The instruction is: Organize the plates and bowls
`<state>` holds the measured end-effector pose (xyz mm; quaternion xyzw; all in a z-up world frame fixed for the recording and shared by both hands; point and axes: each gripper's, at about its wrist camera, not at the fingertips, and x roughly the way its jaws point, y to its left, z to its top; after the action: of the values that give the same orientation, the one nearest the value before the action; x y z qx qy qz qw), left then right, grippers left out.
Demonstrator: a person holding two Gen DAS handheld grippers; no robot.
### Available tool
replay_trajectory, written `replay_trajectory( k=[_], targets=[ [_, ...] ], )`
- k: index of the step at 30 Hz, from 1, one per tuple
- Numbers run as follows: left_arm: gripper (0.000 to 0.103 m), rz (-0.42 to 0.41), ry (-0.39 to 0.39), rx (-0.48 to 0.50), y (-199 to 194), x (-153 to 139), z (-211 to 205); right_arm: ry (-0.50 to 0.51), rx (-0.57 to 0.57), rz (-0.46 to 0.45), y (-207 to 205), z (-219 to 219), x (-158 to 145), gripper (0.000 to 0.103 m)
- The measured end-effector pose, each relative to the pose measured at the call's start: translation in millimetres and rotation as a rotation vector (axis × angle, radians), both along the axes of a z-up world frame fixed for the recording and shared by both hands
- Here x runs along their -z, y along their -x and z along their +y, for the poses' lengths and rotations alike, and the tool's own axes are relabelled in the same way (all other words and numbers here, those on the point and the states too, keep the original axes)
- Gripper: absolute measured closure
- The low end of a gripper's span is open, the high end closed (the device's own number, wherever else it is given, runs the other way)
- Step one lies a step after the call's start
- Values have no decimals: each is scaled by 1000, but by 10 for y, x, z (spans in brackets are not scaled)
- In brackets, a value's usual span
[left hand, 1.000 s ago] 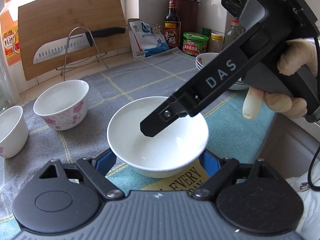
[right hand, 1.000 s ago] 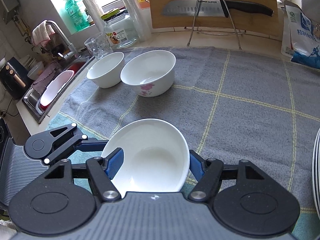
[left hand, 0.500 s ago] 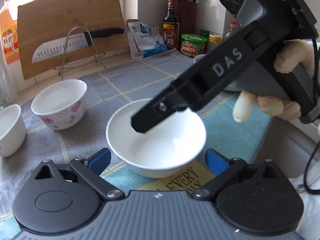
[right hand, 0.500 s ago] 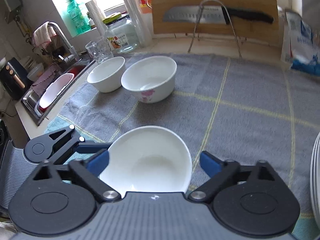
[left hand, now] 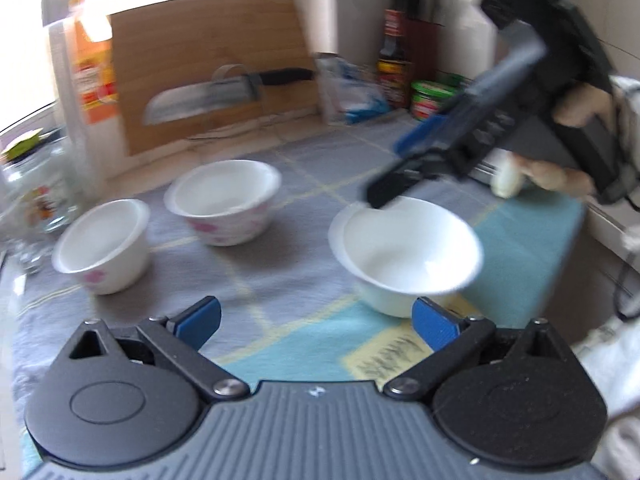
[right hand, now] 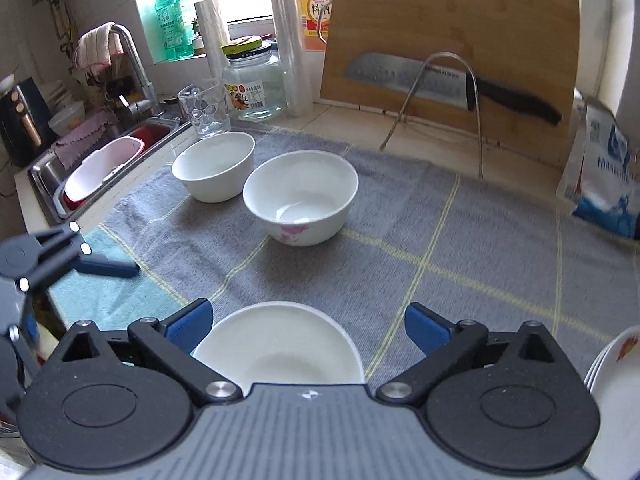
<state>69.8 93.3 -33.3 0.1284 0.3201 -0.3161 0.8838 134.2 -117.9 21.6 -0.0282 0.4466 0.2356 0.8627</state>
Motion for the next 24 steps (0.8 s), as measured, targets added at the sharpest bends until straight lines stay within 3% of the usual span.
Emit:
replay_trajectory(
  k=[6,13,24],
  targets=[
    [2,-29,18,-130,-273,33,120,46,-28,-32,-113,133,-35,0],
    [2,-26,0,-182,-606,157,41,63,-45,-51,-310,232,-55,0],
    [2,2,41,-221,-911,274,-139,45,-109,-12,-667,329,45,0]
  ],
)
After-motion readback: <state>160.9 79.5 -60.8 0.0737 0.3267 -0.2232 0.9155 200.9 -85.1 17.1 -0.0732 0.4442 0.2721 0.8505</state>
